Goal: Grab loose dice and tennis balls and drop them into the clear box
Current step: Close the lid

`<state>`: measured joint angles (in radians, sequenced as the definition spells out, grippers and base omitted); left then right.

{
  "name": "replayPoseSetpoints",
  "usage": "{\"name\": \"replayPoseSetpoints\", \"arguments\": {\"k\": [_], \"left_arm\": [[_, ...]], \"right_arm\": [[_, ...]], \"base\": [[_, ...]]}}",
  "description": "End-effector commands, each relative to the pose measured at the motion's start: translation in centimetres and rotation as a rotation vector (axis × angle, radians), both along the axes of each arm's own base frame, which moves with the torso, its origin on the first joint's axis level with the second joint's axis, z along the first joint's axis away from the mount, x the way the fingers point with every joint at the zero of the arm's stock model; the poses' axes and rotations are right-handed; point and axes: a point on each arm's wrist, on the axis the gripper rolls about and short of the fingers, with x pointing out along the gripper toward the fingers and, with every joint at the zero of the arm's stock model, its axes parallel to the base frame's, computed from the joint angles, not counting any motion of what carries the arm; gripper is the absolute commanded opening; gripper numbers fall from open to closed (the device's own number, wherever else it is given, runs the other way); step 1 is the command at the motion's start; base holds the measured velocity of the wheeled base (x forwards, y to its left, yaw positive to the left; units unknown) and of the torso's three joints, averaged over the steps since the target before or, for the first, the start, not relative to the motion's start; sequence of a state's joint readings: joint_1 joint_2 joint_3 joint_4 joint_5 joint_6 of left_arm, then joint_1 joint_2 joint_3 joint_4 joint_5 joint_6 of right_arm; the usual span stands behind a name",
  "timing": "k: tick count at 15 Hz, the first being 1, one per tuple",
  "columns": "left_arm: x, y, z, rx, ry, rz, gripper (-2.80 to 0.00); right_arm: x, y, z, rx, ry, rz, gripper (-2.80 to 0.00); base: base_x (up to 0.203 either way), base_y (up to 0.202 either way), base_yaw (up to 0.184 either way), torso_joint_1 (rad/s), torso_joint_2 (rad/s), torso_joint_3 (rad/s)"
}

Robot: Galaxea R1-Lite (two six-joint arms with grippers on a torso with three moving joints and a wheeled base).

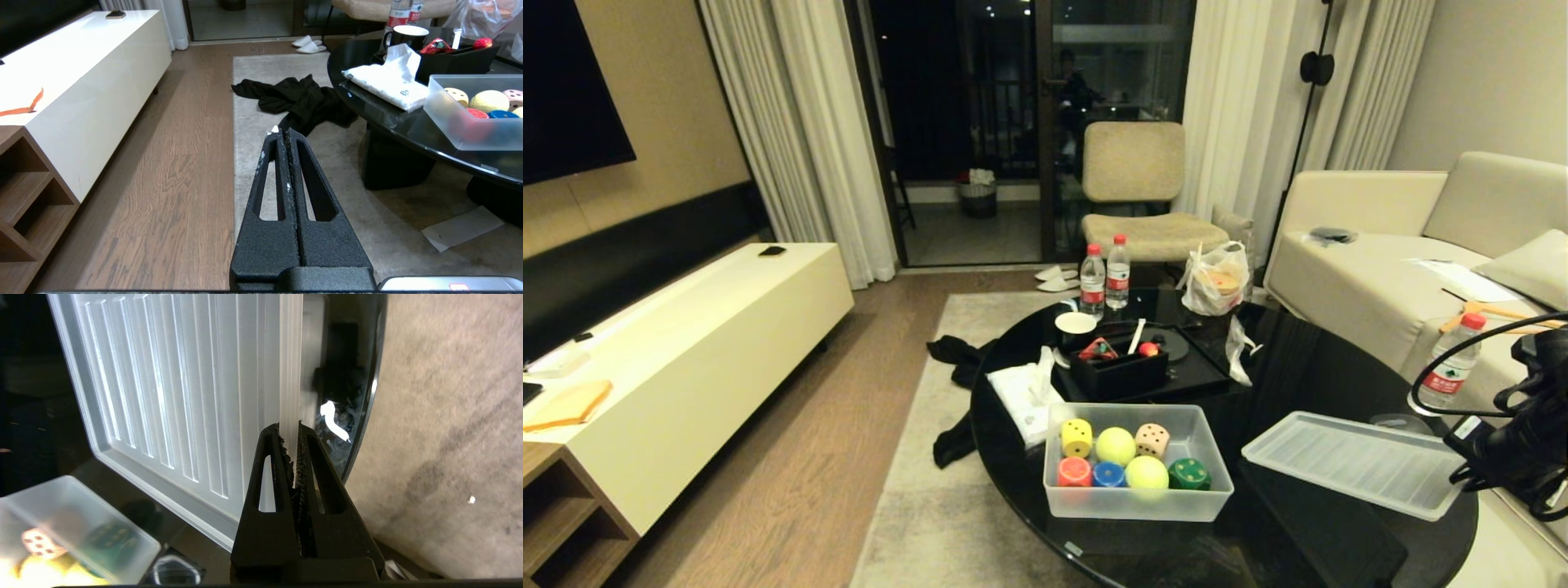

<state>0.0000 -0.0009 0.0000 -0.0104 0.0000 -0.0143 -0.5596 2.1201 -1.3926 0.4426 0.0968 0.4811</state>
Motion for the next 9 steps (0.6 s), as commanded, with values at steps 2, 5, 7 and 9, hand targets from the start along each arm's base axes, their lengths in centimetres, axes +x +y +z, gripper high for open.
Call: {"name": "replayPoseSetpoints", "arguments": {"k": [2,5,7,9], "left_arm": [[0.0,0.0,-0.1,0.000,0.004,0.000,-2.80],[0.0,0.0,-0.1,0.000,0.004,0.001,-2.80],[0.0,0.0,-0.1,0.000,0.004,0.000,-2.80],[0.0,0.0,-0.1,-0.001,0.004,0.000,-2.80]], "right_arm": [[-0.8,0.1,2.4,-0.026,-0.056,-0.010,-2.80],[-1.5,0.1,4.1,-0.030,-0.111,-0.007,-2.80],[-1.8,0.3,5.2,-0.047,-0.137,-0.008,-2.80],[-2.4,0.4,6.5,-0.068,-0.169,-0.012,-2.80]], "base": [[0.000,0.000,0.000,0.000,0.00,0.000],[0.000,0.000,0.000,0.000,0.00,0.000],[0.000,0.000,0.000,0.000,0.00,0.000],[0.000,0.000,0.000,0.000,0.00,0.000]]}}
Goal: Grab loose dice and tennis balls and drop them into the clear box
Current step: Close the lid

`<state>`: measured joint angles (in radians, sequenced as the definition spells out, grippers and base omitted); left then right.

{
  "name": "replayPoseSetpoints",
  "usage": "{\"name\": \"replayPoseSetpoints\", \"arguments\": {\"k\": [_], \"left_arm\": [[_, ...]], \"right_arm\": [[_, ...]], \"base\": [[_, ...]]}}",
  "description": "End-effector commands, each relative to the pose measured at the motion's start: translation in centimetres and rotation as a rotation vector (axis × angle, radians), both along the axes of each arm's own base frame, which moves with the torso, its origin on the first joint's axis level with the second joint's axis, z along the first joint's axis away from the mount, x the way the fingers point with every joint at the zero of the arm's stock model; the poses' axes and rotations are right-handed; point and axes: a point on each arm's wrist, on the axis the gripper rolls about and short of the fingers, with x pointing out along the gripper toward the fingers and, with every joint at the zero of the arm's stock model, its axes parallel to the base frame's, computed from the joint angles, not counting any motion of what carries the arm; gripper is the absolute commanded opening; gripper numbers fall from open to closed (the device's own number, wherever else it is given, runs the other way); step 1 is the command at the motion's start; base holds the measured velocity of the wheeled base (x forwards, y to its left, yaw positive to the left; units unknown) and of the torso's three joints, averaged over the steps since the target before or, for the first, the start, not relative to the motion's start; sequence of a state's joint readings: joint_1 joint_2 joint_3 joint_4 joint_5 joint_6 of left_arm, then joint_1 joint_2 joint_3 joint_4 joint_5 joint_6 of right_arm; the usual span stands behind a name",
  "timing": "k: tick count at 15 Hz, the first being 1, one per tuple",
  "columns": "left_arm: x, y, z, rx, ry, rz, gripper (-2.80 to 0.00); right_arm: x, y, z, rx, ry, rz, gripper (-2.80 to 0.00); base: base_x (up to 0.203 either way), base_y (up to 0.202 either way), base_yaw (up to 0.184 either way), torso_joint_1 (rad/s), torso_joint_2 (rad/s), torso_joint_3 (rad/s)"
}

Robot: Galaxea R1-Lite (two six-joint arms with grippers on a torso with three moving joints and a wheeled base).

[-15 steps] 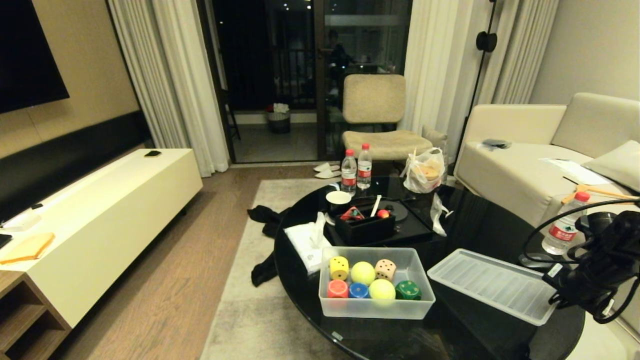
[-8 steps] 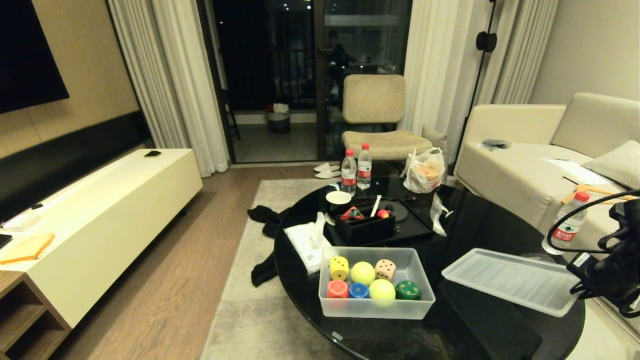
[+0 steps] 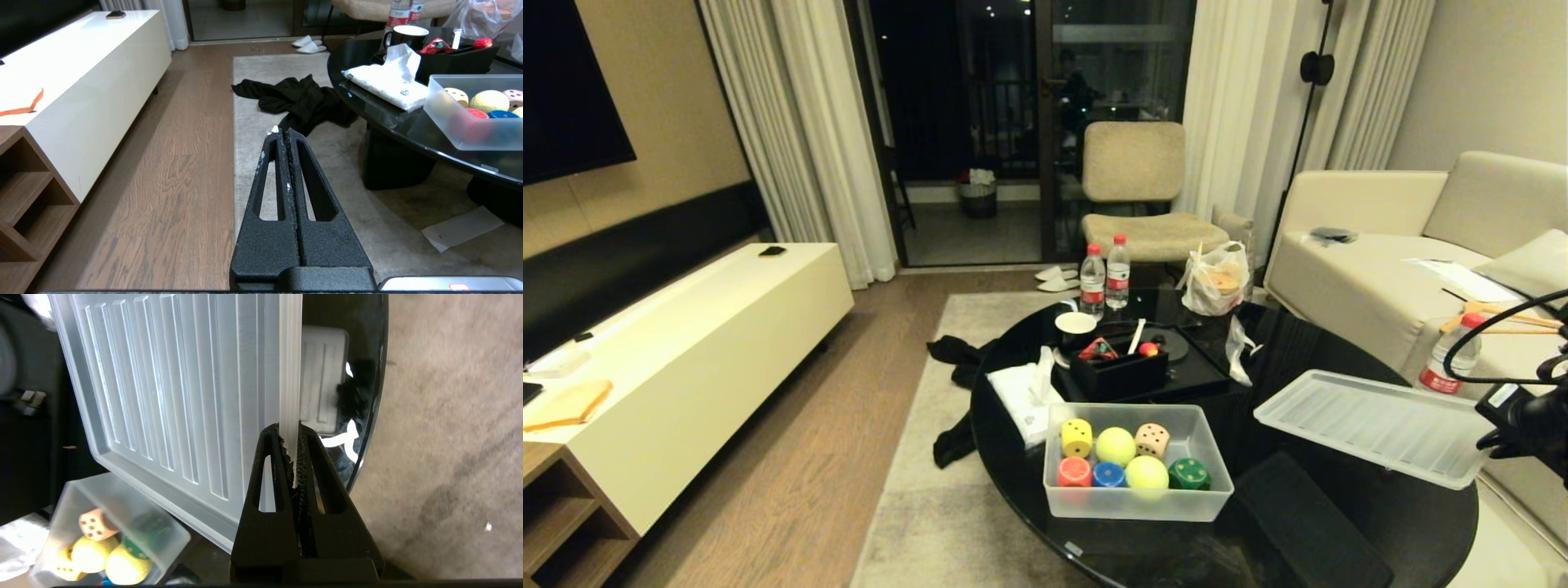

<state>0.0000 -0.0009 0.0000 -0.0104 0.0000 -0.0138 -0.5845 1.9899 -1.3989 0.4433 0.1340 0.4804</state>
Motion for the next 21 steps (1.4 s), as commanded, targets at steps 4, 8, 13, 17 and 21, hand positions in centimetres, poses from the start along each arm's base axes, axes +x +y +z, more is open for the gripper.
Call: {"name": "replayPoseSetpoints", "arguments": {"k": [4,8,13,17,21], "left_arm": [[0.0,0.0,-0.1,-0.001,0.004,0.000,-2.80],[0.0,0.0,-0.1,-0.001,0.004,0.000,-2.80],[0.0,0.0,-0.1,-0.001,0.004,0.001,-2.80],[0.0,0.0,-0.1,-0.001,0.004,0.001,-2.80],[0.0,0.0,-0.1,-0.001,0.004,0.001,-2.80]], "right_arm": [[-1.8,1.0,4.6,-0.060,-0.099,-0.004,-2.80],[-2.0,1.7,7.5,-0.031,-0.174,0.048,-2.80],[0.0,5.1,10.7,-0.060,-0.231,0.169,-2.80],[1.7,8.8,12.0,-0.076,-0.272,0.296,-2.80],[3.0,12.0,12.5,-0.129,-0.287,0.462,-2.80]], "base": [[0.000,0.000,0.000,0.000,0.00,0.000],[0.000,0.000,0.000,0.000,0.00,0.000],[0.000,0.000,0.000,0.000,0.00,0.000],[0.000,0.000,0.000,0.000,0.00,0.000],[0.000,0.000,0.000,0.000,0.00,0.000]]}}
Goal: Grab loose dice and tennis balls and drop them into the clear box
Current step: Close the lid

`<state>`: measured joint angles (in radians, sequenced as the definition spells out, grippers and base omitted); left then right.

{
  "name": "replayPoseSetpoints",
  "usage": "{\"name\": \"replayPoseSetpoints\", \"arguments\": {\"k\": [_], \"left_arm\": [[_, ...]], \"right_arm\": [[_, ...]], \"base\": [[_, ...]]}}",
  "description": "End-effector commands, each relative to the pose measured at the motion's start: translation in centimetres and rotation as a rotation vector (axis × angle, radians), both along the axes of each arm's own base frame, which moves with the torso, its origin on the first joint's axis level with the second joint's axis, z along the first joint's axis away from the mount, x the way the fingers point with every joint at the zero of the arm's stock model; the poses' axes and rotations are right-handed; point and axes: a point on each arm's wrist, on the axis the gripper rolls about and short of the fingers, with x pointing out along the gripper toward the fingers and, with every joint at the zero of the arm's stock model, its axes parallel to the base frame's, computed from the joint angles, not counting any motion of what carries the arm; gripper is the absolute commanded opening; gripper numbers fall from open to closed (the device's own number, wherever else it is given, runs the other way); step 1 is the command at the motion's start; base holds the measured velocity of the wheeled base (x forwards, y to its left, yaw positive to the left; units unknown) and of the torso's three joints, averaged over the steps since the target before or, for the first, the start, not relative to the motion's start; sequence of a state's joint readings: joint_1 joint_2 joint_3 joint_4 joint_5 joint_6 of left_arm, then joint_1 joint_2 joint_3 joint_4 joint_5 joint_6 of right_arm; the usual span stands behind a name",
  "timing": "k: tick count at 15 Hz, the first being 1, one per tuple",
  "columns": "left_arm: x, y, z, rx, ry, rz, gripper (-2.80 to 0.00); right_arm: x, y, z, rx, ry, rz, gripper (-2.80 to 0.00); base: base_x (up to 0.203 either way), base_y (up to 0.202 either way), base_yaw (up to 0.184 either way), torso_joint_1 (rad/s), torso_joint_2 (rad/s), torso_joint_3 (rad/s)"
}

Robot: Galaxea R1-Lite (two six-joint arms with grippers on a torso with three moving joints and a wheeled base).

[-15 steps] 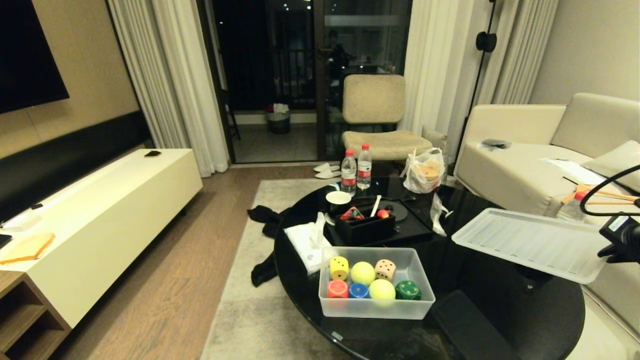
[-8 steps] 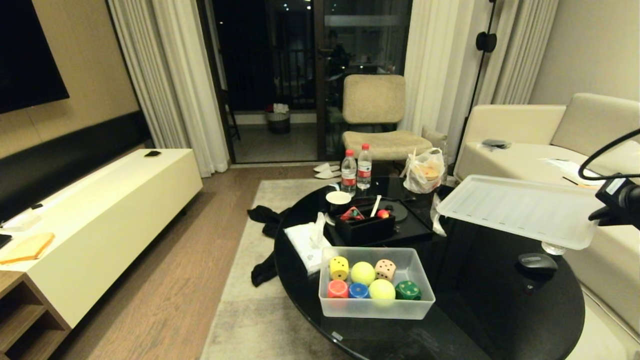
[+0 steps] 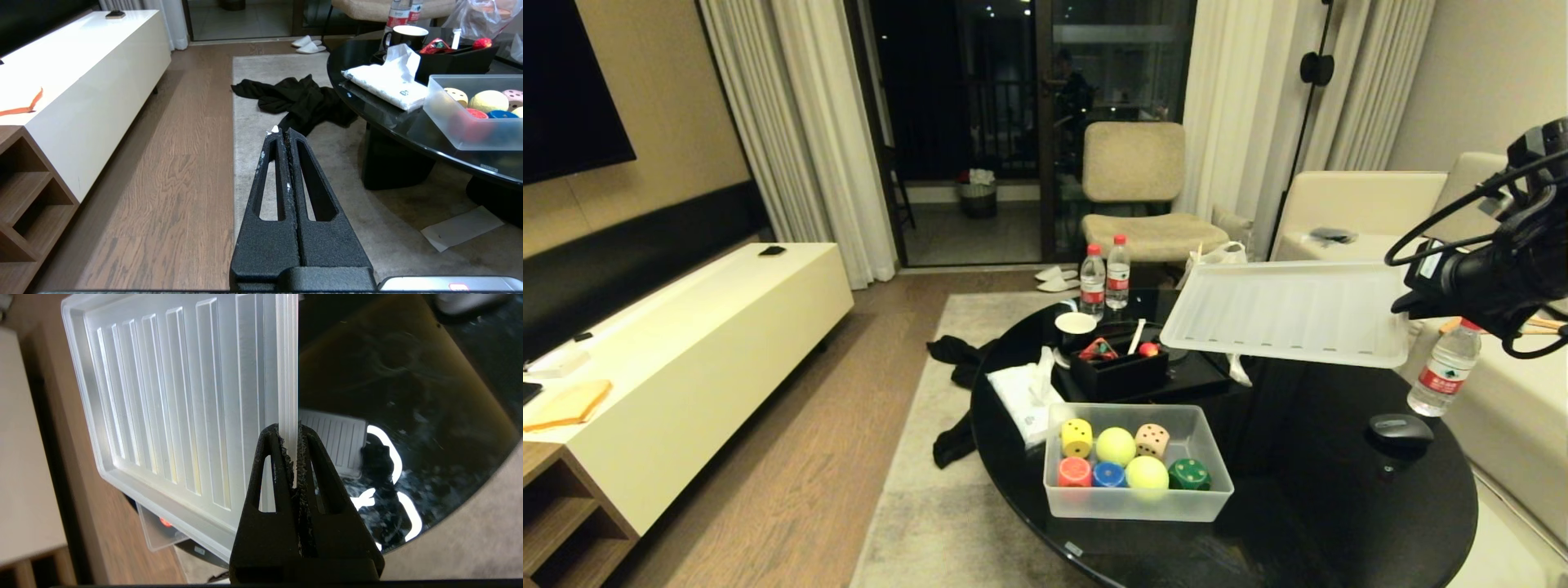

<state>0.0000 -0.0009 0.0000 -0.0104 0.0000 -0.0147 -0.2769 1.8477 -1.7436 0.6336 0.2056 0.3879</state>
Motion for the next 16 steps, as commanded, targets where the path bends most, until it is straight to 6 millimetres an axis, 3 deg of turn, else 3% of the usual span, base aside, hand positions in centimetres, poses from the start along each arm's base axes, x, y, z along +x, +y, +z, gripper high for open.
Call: {"name": "replayPoseSetpoints", "arguments": {"k": [1,9,12,16], "left_arm": [[0.0,0.0,-0.1,0.001,0.004,0.000,-2.80],[0.0,0.0,-0.1,-0.001,0.004,0.000,-2.80],[0.0,0.0,-0.1,0.000,0.004,0.000,-2.80],[0.0,0.0,-0.1,-0.001,0.004,0.000,-2.80]], "right_arm": [[1.2,2.0,-0.1,-0.008,-0.002,0.073,-2.80],[6.6,6.8,-1.6,-0.139,-0.016,0.243,-2.80],[7.3,7.4,-2.8,-0.114,-0.004,0.396,-2.80],[7.8,7.8,-4.2,-0.037,0.033,0.476,-2.80]], "base": [[0.000,0.000,0.000,0.000,0.00,0.000],[0.000,0.000,0.000,0.000,0.00,0.000],[0.000,0.000,0.000,0.000,0.00,0.000],[0.000,0.000,0.000,0.000,0.00,0.000]]}}
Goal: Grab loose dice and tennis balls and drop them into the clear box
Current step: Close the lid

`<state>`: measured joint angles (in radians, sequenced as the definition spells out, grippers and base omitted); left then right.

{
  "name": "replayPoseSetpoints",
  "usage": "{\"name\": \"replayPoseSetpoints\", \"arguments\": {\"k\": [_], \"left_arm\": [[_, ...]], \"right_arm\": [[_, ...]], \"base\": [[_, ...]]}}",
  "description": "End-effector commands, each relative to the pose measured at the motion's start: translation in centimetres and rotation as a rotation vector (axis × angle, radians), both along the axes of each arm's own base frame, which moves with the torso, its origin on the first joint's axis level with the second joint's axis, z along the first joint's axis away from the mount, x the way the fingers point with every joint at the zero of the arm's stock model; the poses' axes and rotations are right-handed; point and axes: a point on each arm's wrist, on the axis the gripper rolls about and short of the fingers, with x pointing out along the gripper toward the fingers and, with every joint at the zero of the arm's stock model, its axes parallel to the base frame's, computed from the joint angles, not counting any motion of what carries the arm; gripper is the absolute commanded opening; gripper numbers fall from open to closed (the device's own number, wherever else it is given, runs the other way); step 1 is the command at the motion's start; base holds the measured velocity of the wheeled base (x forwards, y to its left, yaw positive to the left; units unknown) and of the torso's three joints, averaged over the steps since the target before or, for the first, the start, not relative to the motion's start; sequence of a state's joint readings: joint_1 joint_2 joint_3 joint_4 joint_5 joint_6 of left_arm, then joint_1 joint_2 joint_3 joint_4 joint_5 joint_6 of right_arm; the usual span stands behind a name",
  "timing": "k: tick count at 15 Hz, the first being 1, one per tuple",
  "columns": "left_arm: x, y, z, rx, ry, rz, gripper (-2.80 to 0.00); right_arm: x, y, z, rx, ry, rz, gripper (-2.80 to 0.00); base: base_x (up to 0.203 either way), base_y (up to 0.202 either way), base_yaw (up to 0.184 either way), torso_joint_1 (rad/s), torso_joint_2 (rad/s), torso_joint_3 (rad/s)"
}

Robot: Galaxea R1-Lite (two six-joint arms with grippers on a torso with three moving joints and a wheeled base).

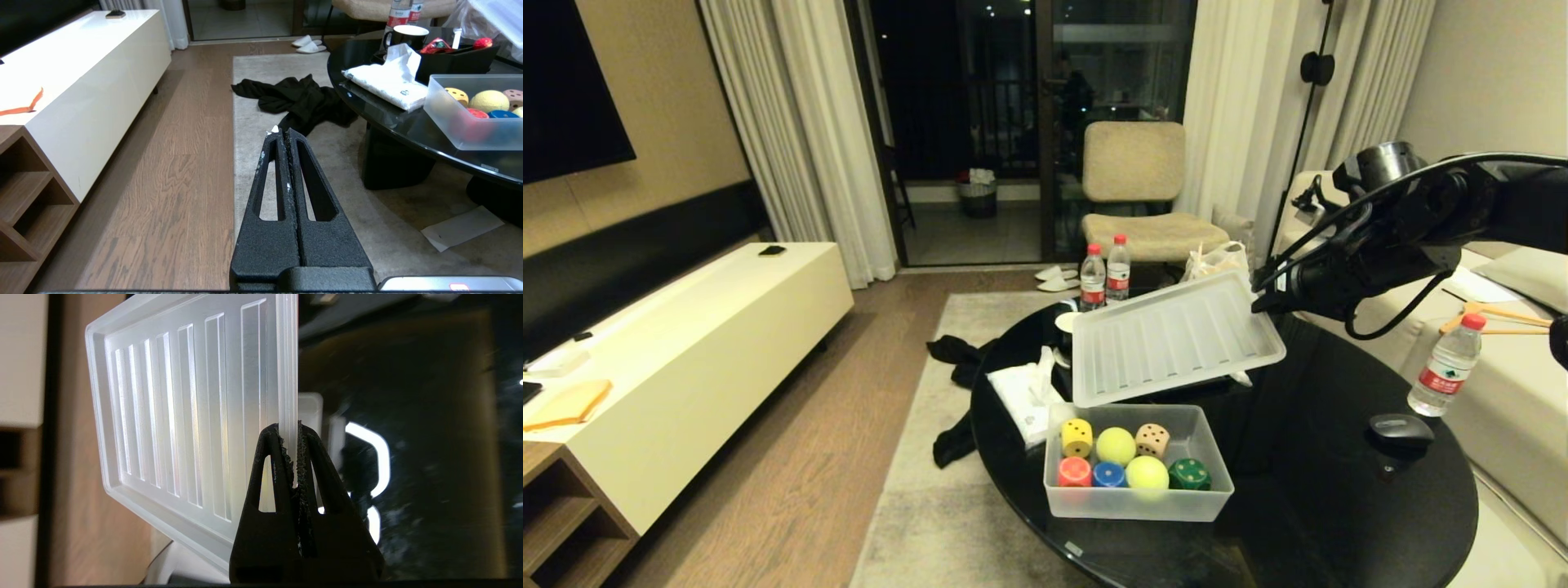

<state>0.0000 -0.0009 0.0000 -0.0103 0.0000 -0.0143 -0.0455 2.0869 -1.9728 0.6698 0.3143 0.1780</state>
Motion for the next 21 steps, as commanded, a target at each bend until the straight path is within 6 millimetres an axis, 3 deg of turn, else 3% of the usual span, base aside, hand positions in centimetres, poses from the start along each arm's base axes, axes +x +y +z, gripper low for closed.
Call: {"name": "replayPoseSetpoints", "arguments": {"k": [1,5,13,21], "left_arm": [[0.0,0.0,-0.1,0.000,0.003,0.000,-2.80],[0.0,0.0,-0.1,-0.001,0.003,0.000,-2.80],[0.0,0.0,-0.1,-0.001,0.003,0.000,-2.80],[0.0,0.0,-0.1,0.000,0.003,0.000,-2.80]], "right_arm": [[0.4,0.2,-1.5,0.079,0.069,0.065,-2.80],[1.6,0.3,-3.7,0.199,0.152,0.079,-2.80],[3.5,0.2,-8.1,0.200,0.245,0.077,-2.80],[4.7,0.1,-11.0,0.170,0.271,0.114,-2.80]], "base": [[0.000,0.000,0.000,0.000,0.00,0.000],[0.000,0.000,0.000,0.000,0.00,0.000],[0.000,0.000,0.000,0.000,0.00,0.000],[0.000,0.000,0.000,0.000,0.00,0.000]]}}
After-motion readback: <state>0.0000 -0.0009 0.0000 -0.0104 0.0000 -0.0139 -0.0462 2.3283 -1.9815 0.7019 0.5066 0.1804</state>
